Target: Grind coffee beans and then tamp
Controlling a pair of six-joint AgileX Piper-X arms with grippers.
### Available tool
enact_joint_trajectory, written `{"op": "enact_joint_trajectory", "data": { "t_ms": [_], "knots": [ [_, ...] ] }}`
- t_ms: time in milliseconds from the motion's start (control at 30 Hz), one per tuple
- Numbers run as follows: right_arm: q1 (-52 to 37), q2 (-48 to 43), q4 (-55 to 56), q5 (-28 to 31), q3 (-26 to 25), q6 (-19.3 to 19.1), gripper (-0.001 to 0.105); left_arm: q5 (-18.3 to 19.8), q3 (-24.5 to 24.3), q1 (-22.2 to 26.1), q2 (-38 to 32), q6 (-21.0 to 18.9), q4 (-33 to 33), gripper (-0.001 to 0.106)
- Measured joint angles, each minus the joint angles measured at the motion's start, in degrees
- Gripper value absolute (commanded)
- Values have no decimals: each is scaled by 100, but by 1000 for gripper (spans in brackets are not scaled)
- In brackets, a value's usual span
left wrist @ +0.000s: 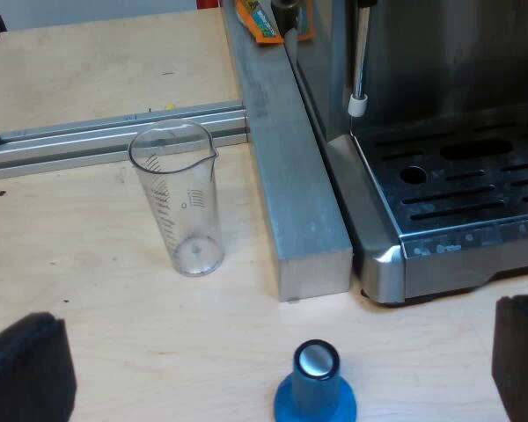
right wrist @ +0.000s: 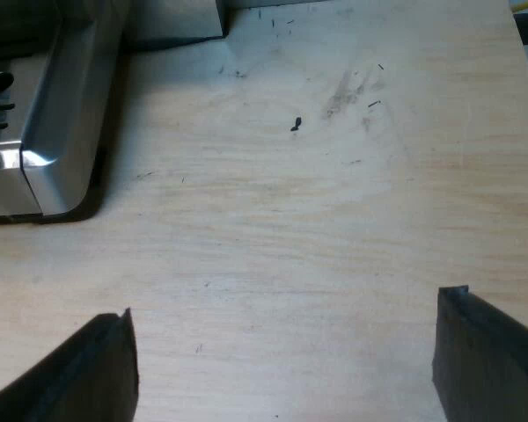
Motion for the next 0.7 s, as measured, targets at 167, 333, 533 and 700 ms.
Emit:
{"op": "enact_joint_trajectory", "data": {
  "t_ms": [167, 333, 533, 700],
  "knots": [
    [0, 0, 0, 0, 0, 0, 70, 105, 0, 0, 0, 0, 0, 98],
    [0, 0, 0, 0, 0, 0, 70, 483, 0, 0, 0, -61, 0, 98],
    [0, 0, 0, -78, -143, 218, 70, 811, 0, -257, 0, -196, -216, 98],
    [210, 250, 15, -230, -597, 220, 70, 883, -103, -677, 0, -209, -310, 98]
  ]
}}
